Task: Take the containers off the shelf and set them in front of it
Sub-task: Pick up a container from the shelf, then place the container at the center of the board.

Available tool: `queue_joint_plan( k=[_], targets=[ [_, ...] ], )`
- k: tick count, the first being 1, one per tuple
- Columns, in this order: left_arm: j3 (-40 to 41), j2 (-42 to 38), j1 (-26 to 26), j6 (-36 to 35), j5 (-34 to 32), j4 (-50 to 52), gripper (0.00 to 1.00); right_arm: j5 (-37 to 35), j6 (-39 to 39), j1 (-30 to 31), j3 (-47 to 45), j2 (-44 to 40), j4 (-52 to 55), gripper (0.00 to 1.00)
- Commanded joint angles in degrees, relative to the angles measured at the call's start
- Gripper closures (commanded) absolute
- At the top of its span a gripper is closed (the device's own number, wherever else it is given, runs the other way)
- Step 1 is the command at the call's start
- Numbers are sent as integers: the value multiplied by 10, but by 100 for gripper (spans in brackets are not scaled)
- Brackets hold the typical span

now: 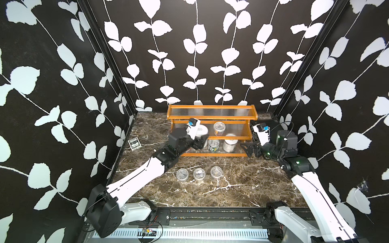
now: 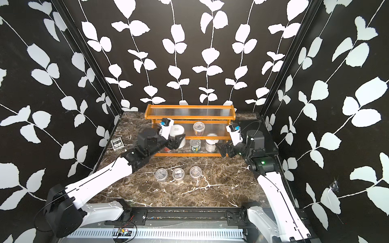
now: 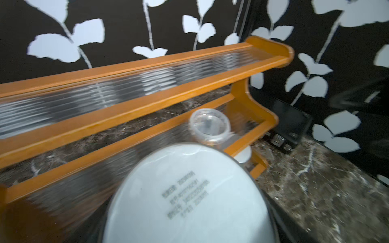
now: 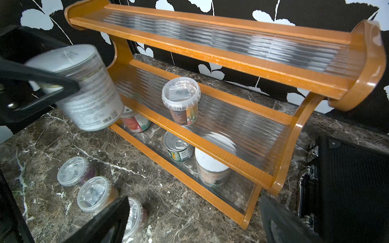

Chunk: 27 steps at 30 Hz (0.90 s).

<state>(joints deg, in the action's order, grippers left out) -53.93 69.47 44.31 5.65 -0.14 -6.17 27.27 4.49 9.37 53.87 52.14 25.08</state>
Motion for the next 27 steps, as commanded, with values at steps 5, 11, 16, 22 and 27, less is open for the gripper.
queue_joint_plan(
  k=[5, 11, 16, 22, 27],
  targets=[
    [4, 30, 141, -4, -72, -20, 32, -157, -10, -2, 4, -3, 53, 0],
    [-27, 118, 216, -22, -74, -60, 32, -162, -33, -2, 3, -23, 64, 0],
    [-38, 174, 236, -20, -71, -101, 32, -165, -51, -4, 23, -39, 118, 0],
    [-51, 237, 245, -33, -77, -150, 32, -149, -109, -4, 61, -54, 222, 0],
    [-81, 295, 248, -34, -63, -184, 32, -161, -136, -5, 95, -61, 300, 0]
  ],
)
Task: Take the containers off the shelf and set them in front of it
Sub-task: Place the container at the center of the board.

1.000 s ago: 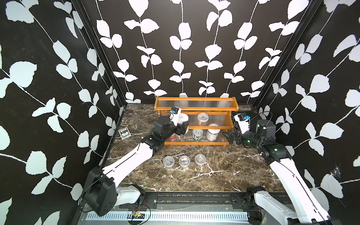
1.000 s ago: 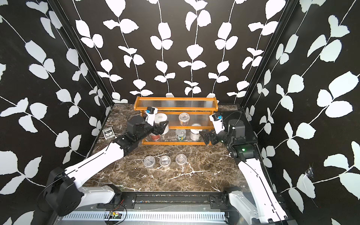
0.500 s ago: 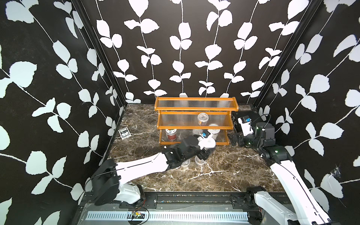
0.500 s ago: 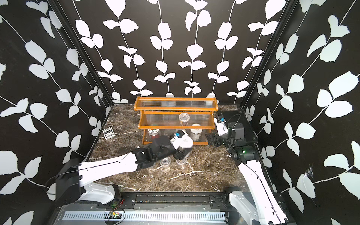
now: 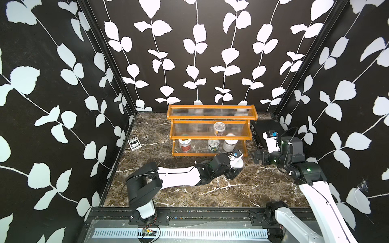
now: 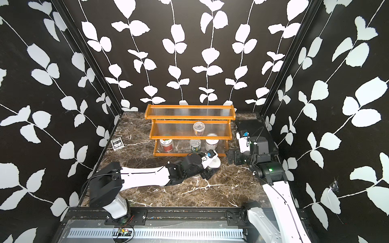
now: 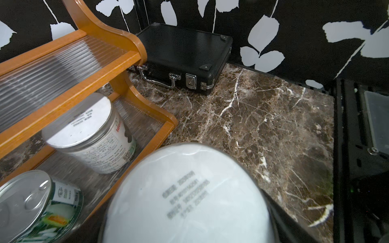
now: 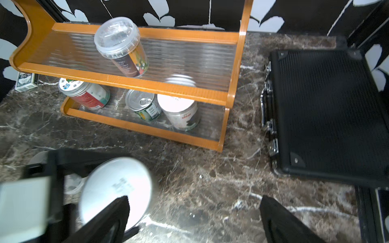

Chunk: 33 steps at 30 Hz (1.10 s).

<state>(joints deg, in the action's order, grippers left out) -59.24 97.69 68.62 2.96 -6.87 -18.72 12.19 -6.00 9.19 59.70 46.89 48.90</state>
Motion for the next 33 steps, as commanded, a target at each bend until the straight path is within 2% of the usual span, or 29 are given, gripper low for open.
queue_joint_plan(
  k=[1, 5, 14, 28, 33],
  targets=[
    [-34, 27, 6, -8, 8, -71, 33, -23, -31, -3, 47, -9, 73, 0],
    [-52, 66, 7, 3, 20, -95, 32, -63, -25, -3, 70, -9, 100, 0],
    [-51, 127, 7, 34, 29, -135, 31, -81, -13, -3, 74, -8, 106, 0],
    [-24, 135, 7, 26, 4, -115, 19, -86, 9, -3, 60, -17, 81, 0],
    [-11, 123, 7, 25, 7, -98, 18, -81, 9, -3, 49, -19, 72, 0]
  ],
)
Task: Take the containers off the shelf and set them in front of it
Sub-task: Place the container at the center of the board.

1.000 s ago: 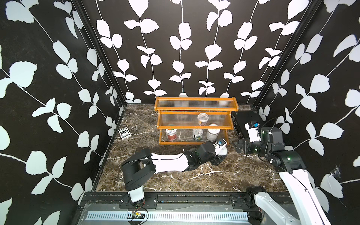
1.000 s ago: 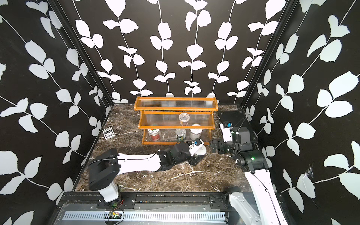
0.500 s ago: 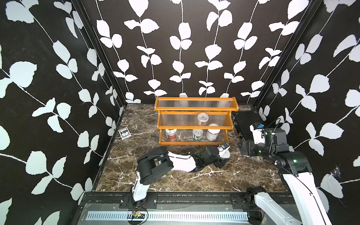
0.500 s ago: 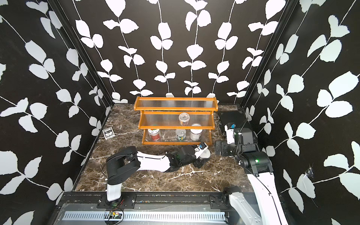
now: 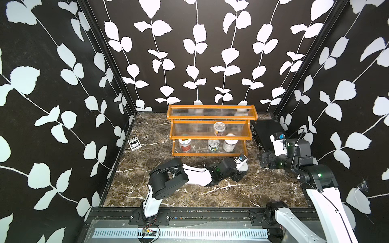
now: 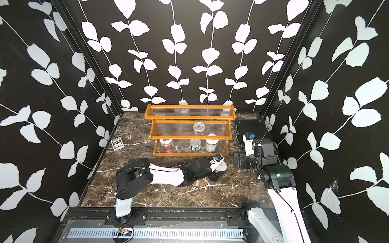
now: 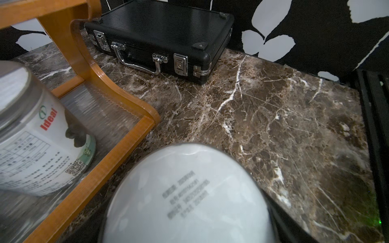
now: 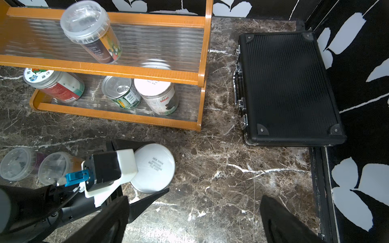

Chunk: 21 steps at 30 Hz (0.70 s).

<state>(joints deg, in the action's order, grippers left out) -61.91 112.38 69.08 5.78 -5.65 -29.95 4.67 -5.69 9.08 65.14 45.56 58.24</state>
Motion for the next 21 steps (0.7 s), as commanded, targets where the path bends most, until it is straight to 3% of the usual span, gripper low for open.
queue_joint_plan(
  k=[1, 21],
  targets=[
    [18, -26, 2, -3, -5, 17, 17, -5, 5, -2, -7, -5, -25, 0],
    [18, -46, 3, -11, 4, 44, 8, 2, 12, -2, -11, 1, -40, 0]
  ],
)
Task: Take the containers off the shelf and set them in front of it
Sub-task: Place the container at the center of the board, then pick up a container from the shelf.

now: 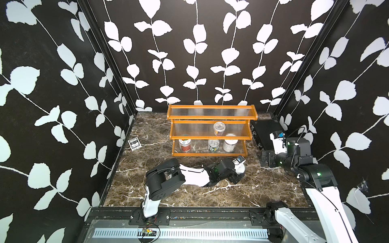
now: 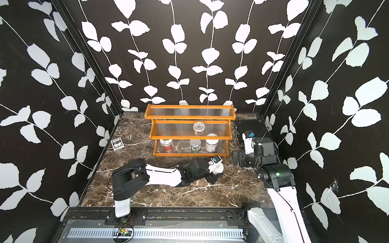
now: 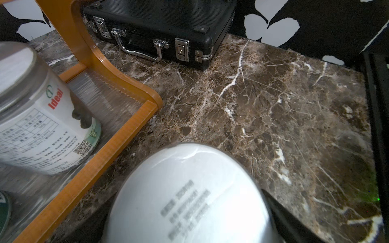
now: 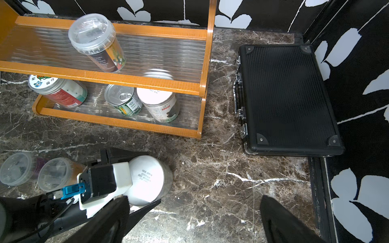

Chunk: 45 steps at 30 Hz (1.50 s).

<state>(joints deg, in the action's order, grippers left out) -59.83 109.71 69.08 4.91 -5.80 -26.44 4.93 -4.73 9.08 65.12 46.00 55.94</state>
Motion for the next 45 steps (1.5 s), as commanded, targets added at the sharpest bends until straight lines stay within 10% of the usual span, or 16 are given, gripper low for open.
queue_joint_plan(
  k=[1, 22, 30, 39, 45],
  targets=[
    [-7, -19, 3, -4, 6, 14, 8, 2, 2, -2, -11, -3, -18, 0],
    [8, -98, 3, -40, 8, 78, 1, 10, -6, -3, -19, -15, -22, 0],
    [48, -243, -5, -63, 2, 209, 1, 131, 10, -2, -28, -29, -47, 0],
    [80, -385, -116, -69, 70, 335, 1, 257, -25, 1, -86, -15, -177, 0],
    [96, -422, -205, -74, 145, 361, 2, 192, -42, 92, -99, 52, -270, 0]
  ],
)
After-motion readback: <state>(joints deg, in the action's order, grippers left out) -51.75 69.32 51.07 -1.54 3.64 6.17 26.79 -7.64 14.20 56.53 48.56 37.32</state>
